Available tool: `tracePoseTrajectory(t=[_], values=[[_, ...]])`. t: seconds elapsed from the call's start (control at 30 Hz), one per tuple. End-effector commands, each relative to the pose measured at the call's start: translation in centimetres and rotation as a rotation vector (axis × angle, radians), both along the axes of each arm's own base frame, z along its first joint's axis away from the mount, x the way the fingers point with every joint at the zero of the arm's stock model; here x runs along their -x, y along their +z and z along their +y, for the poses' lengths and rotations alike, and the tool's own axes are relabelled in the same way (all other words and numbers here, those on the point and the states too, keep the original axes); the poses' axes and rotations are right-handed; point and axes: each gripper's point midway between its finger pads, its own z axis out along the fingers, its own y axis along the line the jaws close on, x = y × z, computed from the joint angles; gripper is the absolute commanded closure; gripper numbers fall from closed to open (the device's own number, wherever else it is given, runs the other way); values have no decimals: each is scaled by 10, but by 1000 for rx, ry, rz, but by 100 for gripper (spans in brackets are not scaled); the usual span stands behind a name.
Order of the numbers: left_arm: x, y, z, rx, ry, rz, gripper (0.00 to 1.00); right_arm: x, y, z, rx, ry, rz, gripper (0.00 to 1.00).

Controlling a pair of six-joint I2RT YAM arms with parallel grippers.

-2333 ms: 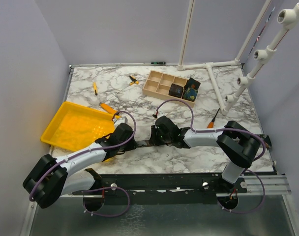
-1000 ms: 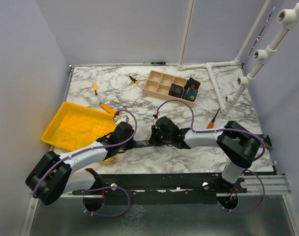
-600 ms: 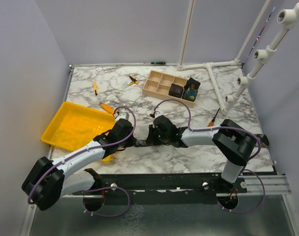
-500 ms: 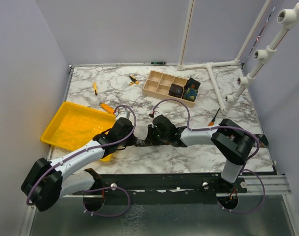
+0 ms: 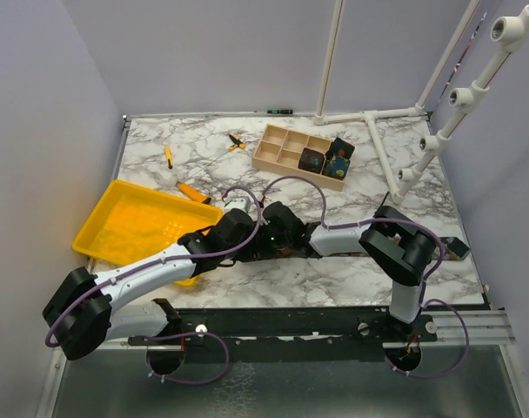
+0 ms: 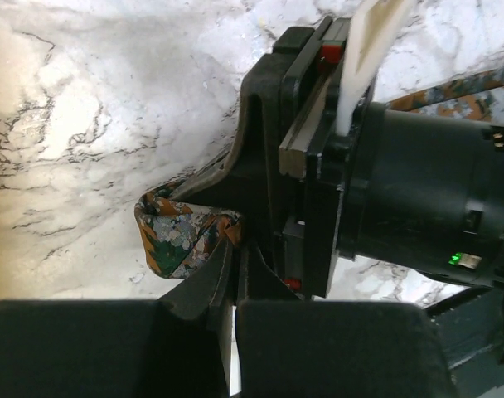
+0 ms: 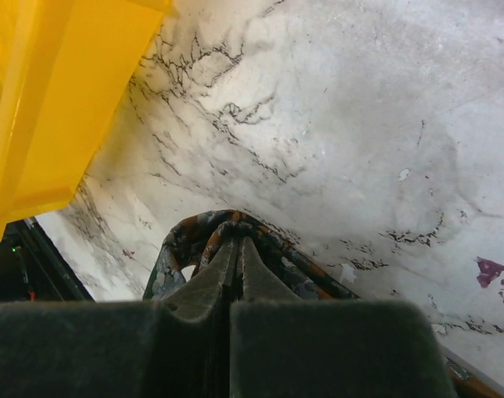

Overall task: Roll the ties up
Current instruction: Roll the tie at the center of the board.

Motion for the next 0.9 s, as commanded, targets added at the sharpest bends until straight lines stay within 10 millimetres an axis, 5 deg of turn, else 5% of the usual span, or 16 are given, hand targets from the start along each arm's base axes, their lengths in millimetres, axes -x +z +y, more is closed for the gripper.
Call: tracePoseTrajectory(t=[0.0, 0.27, 0.53, 0.87], values=[[-5, -2, -4, -32, 15, -16, 100, 21, -32, -10, 61, 3, 96, 100], [-7, -7, 10, -74, 56, -43, 100, -1, 5, -33, 38, -155, -13, 99], [-11, -5, 14, -108, 66, -49, 100, -8, 19, -45, 46, -194, -28, 98], [-12, 2, 15, -108, 72, -59, 100, 13, 4, -15, -10, -14, 81, 100]])
